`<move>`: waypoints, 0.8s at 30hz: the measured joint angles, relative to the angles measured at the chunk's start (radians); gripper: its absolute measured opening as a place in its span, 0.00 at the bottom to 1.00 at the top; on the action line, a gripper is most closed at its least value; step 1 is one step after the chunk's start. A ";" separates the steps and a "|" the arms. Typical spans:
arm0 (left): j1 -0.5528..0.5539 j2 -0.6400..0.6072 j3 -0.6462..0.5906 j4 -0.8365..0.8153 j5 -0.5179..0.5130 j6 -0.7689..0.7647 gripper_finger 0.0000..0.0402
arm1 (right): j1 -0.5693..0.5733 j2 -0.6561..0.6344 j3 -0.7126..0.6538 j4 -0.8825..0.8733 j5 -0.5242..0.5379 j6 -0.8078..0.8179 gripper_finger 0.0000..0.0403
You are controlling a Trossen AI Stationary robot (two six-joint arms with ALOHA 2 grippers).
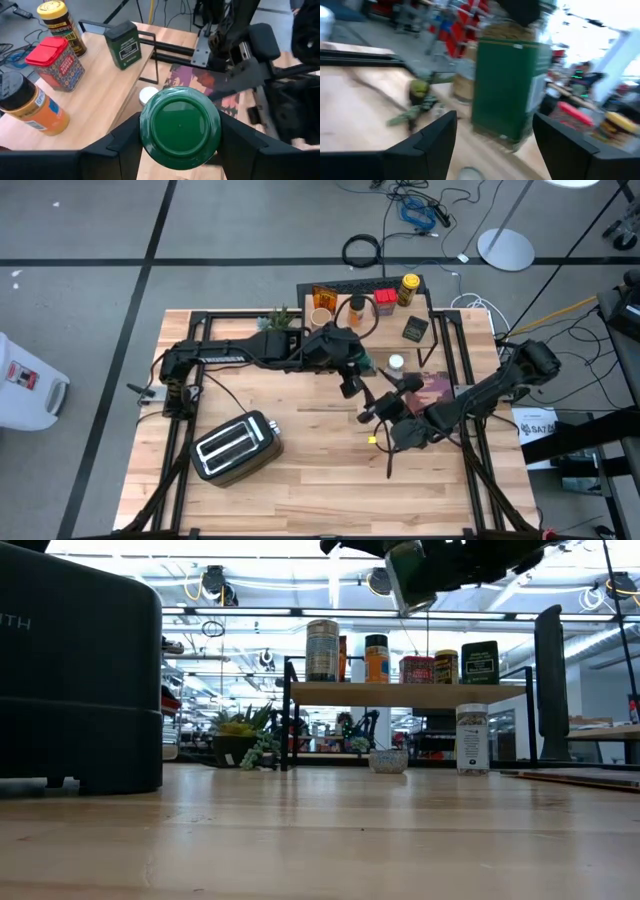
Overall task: Shelf spices
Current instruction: Put the green seasoning bottle on the shelf
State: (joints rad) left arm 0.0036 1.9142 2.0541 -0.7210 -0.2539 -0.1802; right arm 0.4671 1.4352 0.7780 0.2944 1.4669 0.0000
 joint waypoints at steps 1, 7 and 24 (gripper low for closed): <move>-0.001 0.000 0.000 0.001 0.003 -0.005 0.52 | -0.001 0.005 0.000 0.012 0.027 -0.014 0.62; -0.002 0.000 0.000 0.028 0.029 -0.031 0.52 | -0.001 0.008 0.000 0.048 0.099 -0.104 0.62; -0.002 -0.001 0.001 0.061 0.049 -0.118 0.52 | -0.048 -0.004 0.000 0.264 0.103 -0.310 0.62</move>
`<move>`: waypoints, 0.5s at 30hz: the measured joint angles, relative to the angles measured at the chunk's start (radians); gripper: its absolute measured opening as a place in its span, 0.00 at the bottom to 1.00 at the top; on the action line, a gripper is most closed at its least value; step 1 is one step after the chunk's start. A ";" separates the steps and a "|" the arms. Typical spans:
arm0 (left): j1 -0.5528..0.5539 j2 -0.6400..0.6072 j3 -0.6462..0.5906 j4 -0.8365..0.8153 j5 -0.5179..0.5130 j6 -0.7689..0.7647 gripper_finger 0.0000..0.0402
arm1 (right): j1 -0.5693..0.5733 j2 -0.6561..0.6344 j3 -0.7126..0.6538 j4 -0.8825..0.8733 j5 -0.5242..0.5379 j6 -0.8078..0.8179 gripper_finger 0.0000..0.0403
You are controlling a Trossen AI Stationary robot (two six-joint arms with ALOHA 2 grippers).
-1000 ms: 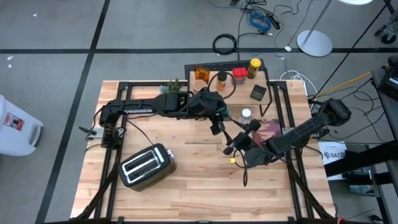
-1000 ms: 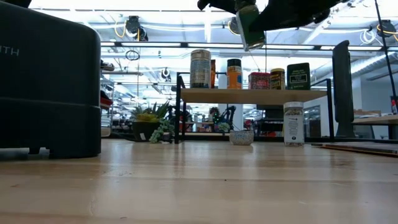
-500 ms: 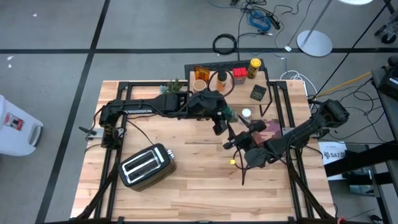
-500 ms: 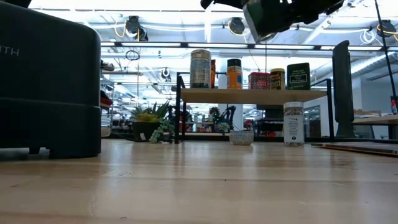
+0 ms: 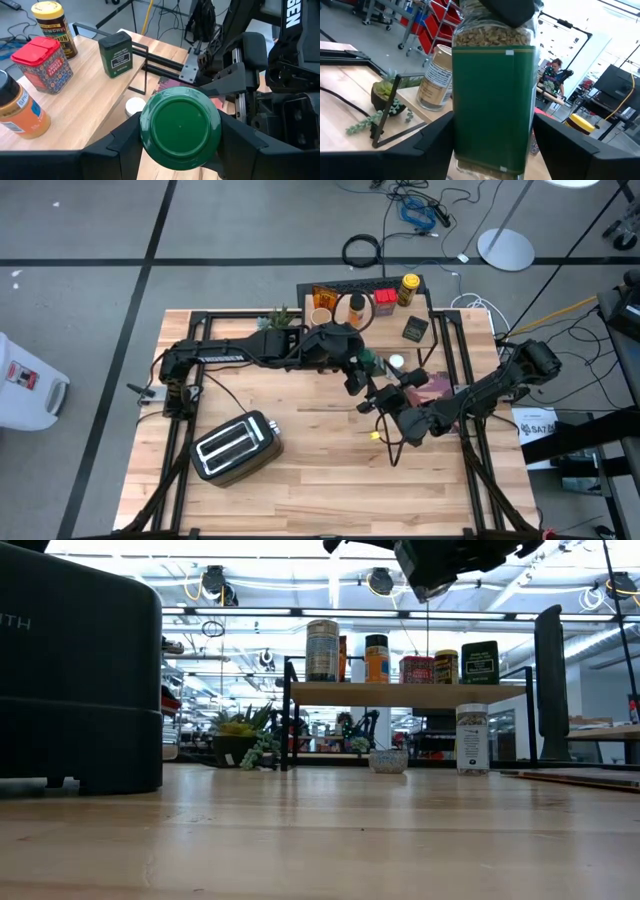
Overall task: Shelf spices
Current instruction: Put the green seasoning bottle on the shelf
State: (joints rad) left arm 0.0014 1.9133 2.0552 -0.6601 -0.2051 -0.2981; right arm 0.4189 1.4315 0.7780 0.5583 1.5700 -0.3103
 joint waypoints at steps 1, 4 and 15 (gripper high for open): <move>0.000 0.000 0.000 -0.001 0.003 -0.006 0.52 | -0.001 0.000 0.000 0.010 0.000 -0.012 0.62; 0.000 0.000 0.000 -0.003 0.007 -0.012 0.52 | -0.001 0.000 0.000 0.026 0.002 -0.043 0.59; -0.002 -0.002 0.002 -0.019 0.042 -0.004 0.56 | 0.018 0.000 -0.001 0.109 0.007 -0.143 0.48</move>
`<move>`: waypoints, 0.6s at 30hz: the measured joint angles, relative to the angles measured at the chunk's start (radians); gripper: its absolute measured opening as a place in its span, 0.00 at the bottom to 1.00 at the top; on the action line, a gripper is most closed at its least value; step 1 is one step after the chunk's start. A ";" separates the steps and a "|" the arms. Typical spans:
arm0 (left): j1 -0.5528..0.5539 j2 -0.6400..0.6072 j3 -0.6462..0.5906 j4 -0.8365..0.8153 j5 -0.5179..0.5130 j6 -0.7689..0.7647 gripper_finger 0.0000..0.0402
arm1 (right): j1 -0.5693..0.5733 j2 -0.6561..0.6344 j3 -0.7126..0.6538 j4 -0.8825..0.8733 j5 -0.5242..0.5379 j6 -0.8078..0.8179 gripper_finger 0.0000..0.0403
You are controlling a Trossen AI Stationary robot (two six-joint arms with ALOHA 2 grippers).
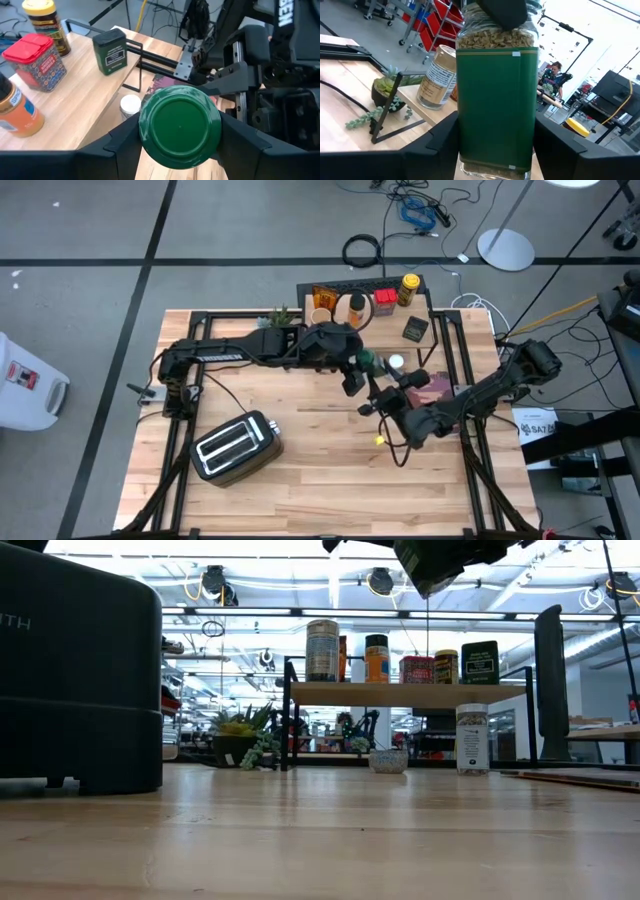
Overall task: Shelf spices
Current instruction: Put the green seasoning bottle on the shelf
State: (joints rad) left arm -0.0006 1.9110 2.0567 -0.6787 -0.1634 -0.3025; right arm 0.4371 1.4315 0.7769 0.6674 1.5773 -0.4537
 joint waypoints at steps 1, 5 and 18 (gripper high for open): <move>0.000 0.000 0.000 -0.002 0.008 0.016 0.57 | 0.004 -0.001 0.000 0.012 0.000 -0.011 0.48; 0.000 -0.002 0.002 -0.006 0.052 0.072 0.58 | 0.024 -0.025 0.000 0.012 -0.010 -0.015 0.48; -0.021 -0.033 -0.004 -0.023 0.136 0.238 0.59 | 0.106 -0.152 0.002 0.016 -0.035 -0.026 0.47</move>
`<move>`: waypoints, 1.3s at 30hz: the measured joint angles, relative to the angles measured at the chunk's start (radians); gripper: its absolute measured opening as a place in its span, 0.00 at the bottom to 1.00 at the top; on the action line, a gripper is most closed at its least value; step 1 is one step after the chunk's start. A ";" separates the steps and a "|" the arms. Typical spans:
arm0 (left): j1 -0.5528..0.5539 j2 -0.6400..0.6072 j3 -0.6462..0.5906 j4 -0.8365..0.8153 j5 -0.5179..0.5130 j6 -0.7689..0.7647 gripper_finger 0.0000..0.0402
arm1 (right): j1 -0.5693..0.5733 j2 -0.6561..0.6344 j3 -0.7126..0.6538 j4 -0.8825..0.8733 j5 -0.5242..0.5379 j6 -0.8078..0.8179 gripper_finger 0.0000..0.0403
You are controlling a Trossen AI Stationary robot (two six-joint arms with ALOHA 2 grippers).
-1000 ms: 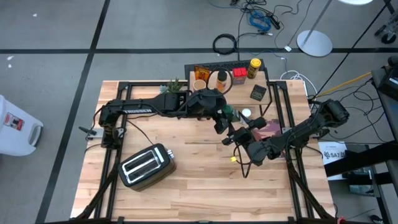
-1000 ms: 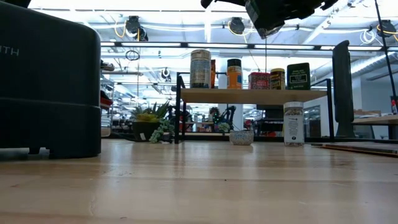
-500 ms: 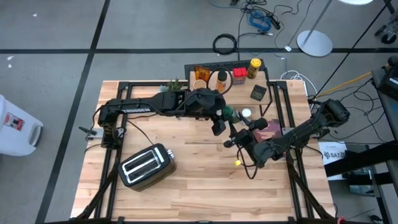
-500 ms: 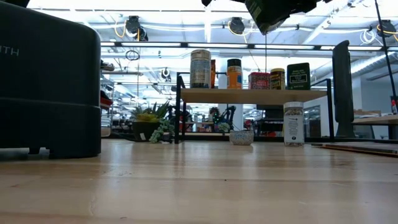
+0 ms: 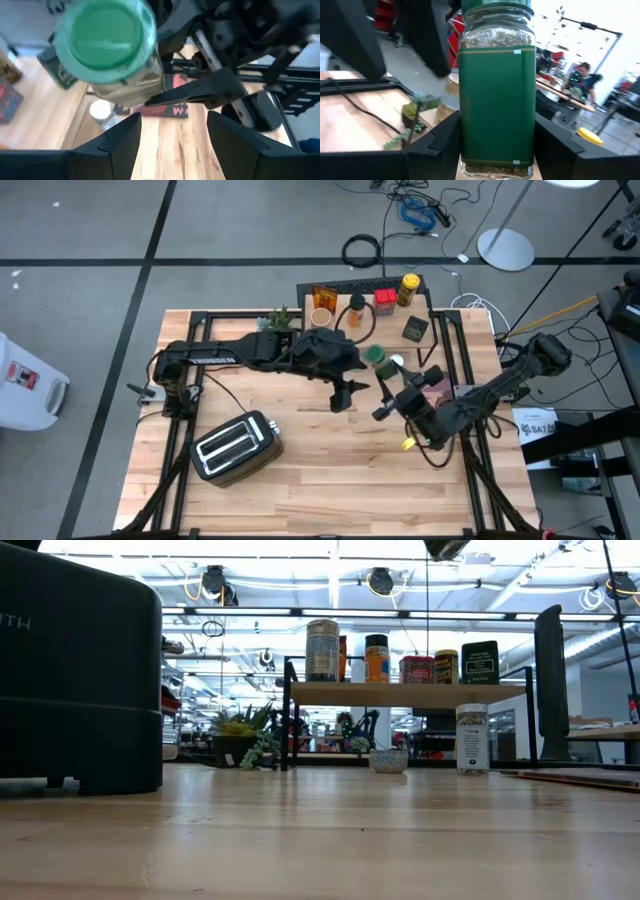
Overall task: Shelf spices
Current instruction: Put the green seasoning bottle on the shelf
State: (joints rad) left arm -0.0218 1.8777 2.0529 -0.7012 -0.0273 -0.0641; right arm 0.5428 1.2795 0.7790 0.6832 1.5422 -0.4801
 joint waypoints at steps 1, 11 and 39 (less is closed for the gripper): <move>-0.004 -0.008 0.000 0.002 -0.001 0.021 0.59 | 0.007 -0.008 0.000 -0.004 -0.007 0.000 0.47; -0.020 -0.111 0.000 -0.028 -0.023 0.195 0.59 | 0.070 -0.102 0.000 -0.024 -0.155 0.000 0.47; 0.149 -0.115 0.001 0.097 0.364 0.361 0.62 | -0.260 -0.373 -0.002 -0.537 -1.077 0.438 0.47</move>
State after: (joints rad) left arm 0.1277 1.7630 2.0541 -0.6045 0.3372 0.2973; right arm 0.2832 0.9069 0.7769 0.1458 0.4649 -0.0423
